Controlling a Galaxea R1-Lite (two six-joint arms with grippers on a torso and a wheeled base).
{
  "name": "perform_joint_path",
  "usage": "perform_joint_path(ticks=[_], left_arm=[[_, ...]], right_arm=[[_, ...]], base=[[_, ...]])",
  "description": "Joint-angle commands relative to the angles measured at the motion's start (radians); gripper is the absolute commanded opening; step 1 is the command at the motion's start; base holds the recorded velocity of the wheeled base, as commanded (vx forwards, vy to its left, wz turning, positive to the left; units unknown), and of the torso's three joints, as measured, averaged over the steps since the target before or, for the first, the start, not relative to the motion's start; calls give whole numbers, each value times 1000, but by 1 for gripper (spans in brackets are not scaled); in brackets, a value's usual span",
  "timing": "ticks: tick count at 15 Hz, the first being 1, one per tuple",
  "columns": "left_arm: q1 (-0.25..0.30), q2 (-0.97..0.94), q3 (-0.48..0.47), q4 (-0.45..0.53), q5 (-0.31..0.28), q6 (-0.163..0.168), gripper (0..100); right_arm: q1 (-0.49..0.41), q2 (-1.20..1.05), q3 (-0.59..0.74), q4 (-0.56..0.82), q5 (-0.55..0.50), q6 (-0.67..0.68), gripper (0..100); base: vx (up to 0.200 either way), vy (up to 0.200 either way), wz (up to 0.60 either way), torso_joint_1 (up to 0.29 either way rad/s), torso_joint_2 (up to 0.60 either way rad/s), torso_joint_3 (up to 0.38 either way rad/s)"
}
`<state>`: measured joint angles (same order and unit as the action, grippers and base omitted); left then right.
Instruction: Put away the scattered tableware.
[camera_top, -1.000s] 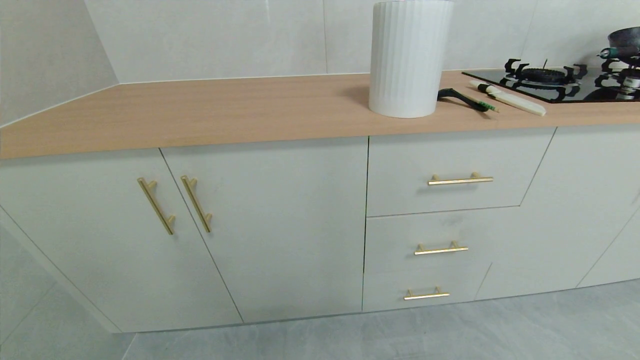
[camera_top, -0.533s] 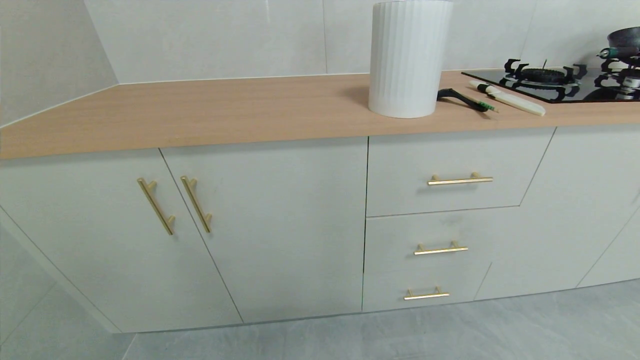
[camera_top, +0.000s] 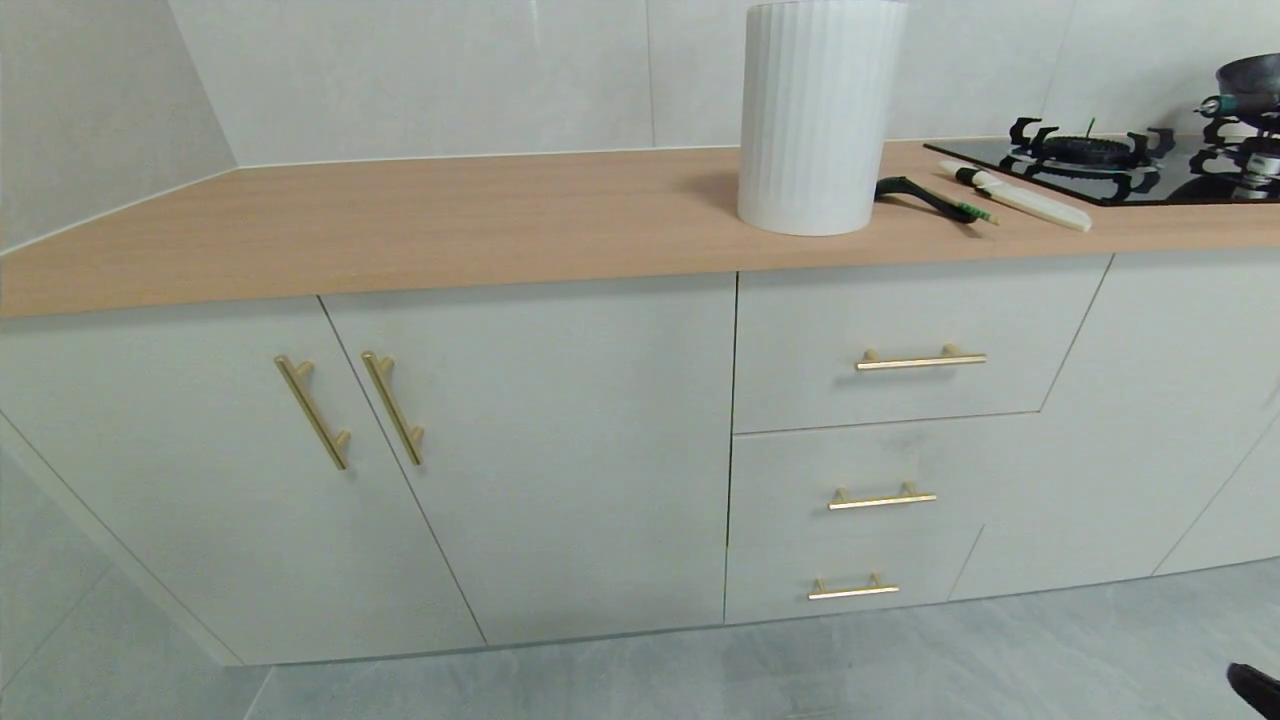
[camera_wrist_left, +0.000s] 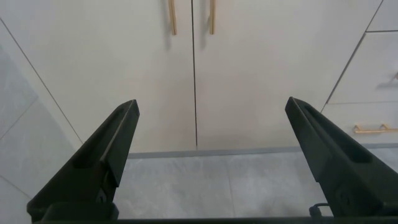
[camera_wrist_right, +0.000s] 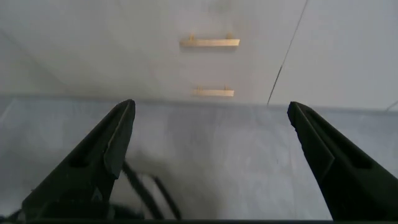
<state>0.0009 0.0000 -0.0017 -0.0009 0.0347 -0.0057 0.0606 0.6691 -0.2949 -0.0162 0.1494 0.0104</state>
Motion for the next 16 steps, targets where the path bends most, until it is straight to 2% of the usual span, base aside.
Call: perform_joint_path(ticks=[1,4,7,11,13,16], left_arm=[[1,2,0,-1,1,0,100],[1,2,0,-1,1,0,100],[1,2,0,-1,1,0,100],[1,2,0,-1,-1,0,100],[1,2,0,-1,1,0,100],[1,2,0,-1,1,0,100]], right_arm=[[73,474,-132,-39,6,-7,100],[74,828,-227,-196,1,-7,100],[74,1061,-326,-311,-1,-9,100],[73,1247,-466,-400,-8,-10,100],[74,1316,-524,-403,-14,-13,100],[73,1446,-601,-438,-109,-26,100]], base=[[0,0,0,0,0,0],[0,0,0,0,0,0],[0,0,0,0,0,0],[0,0,0,0,0,0],[0,0,0,0,0,0],[0,0,0,0,0,0]])
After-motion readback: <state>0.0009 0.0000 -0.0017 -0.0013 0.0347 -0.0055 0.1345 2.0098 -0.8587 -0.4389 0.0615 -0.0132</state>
